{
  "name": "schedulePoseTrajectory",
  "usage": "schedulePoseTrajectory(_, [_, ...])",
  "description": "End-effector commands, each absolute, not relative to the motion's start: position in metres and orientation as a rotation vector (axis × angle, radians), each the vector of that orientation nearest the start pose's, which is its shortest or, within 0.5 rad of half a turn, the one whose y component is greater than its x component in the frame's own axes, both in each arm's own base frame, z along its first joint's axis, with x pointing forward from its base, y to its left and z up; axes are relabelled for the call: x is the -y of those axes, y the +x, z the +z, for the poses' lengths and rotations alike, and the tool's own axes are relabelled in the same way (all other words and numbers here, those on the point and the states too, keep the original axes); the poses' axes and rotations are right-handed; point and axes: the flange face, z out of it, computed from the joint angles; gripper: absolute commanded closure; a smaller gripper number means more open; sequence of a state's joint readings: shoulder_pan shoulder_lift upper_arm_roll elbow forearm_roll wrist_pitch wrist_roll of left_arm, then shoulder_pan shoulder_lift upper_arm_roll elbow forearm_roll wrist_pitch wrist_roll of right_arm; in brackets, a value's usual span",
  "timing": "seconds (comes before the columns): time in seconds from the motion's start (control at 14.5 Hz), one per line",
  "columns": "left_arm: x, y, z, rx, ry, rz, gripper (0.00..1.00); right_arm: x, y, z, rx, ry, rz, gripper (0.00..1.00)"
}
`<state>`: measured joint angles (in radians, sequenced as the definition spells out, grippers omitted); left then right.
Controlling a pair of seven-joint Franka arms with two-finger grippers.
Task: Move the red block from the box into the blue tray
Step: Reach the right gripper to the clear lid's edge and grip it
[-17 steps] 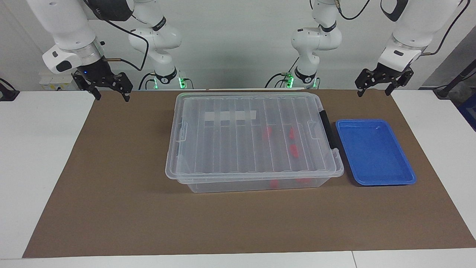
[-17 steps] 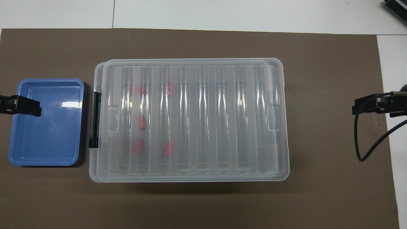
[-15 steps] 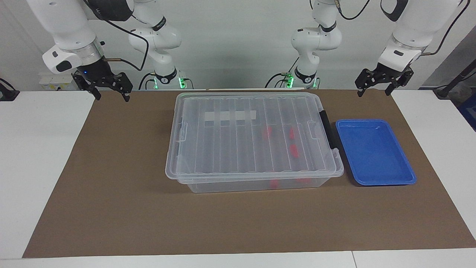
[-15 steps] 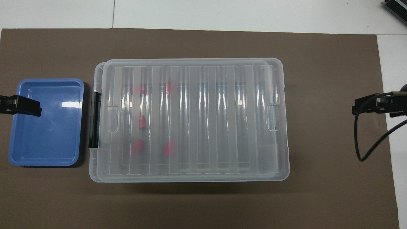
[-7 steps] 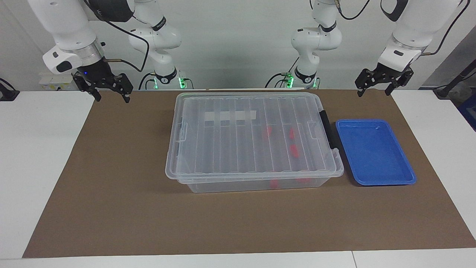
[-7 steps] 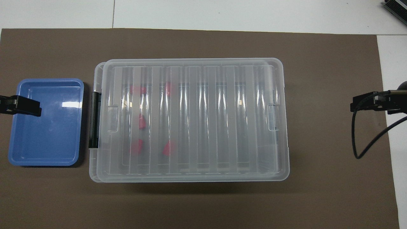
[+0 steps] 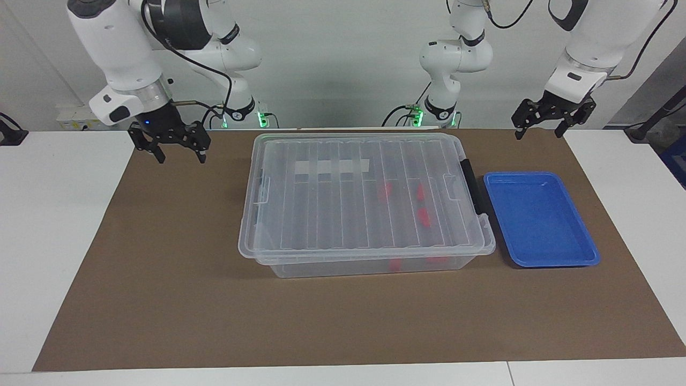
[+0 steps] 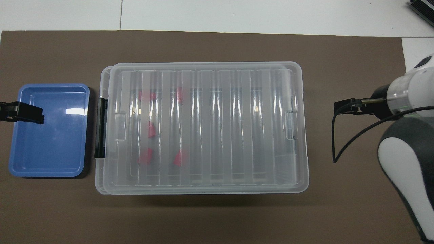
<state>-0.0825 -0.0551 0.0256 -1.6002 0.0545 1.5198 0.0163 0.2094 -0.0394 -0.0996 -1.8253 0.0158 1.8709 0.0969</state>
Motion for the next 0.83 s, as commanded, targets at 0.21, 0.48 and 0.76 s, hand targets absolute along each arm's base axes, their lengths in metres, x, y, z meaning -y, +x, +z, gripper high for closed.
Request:
schedulePoseTrajectory(0.21, [0.023, 0.525, 0.639, -0.090, -3.100, 0.046, 0.00, -0.122, 0.558, 0.499, 0.076, -3.082, -0.180, 0.00])
schedulePoseTrajectory(0.48, [0.023, 0.525, 0.639, -0.090, -3.100, 0.046, 0.00, -0.133, 0.561, 0.465, 0.102, -3.088, -0.170, 0.00])
schedulePoseTrajectory(0.76, [0.023, 0.525, 0.639, -0.090, -3.100, 0.046, 0.00, -0.127, 0.566, 0.457, 0.161, -3.096, -0.167, 0.00])
